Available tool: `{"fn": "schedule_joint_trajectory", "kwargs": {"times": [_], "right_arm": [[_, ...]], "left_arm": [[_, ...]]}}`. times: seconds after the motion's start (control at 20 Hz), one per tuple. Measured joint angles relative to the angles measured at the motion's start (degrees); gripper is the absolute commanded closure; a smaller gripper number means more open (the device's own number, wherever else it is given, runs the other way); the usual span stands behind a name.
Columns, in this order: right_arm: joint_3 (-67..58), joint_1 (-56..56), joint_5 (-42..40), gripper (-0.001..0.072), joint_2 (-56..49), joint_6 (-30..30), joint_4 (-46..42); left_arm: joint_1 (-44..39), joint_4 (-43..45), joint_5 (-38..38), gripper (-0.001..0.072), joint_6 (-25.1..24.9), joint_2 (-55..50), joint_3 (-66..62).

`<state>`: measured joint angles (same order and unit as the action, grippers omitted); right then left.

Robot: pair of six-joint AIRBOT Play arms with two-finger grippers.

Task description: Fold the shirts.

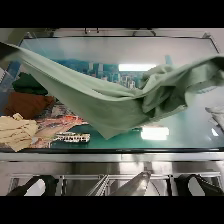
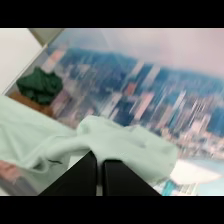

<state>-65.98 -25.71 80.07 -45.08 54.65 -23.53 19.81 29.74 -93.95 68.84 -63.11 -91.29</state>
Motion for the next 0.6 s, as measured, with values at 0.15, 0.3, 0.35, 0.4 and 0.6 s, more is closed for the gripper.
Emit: {"fn": "schedule_joint_trajectory", "kwargs": {"times": [0.15, 0.3, 0.35, 0.4, 0.6], "right_arm": [[6.49, 4.09, -1.14, 0.0681, -6.19, 0.96, -1.77], [11.21, 8.72, -4.79, 0.0686, -15.17, 1.16, -3.04], [12.07, 10.16, -6.21, 0.0685, -18.71, 0.57, -3.1], [12.52, 11.3, -7.74, 0.0601, -21.86, -0.22, -3.26], [11.91, 12.85, -16.96, 0.0109, -33.4, -2.56, -3.37]], "left_arm": [[-7.87, 7.3, 0.55, 0.0685, 0.13, -7.91, 1.9], [-13.53, 12.33, 2.51, 0.0691, -0.55, -16.92, 4.68], [-14.75, 13.22, 3.48, 0.0691, -1.33, -19.98, 5.16], [-15.74, 13.9, 4.72, 0.0691, -2.03, -23.19, 5.16], [-17.16, 15.39, 10.78, 0.0047, -3.37, -34.71, 0.07]]}}
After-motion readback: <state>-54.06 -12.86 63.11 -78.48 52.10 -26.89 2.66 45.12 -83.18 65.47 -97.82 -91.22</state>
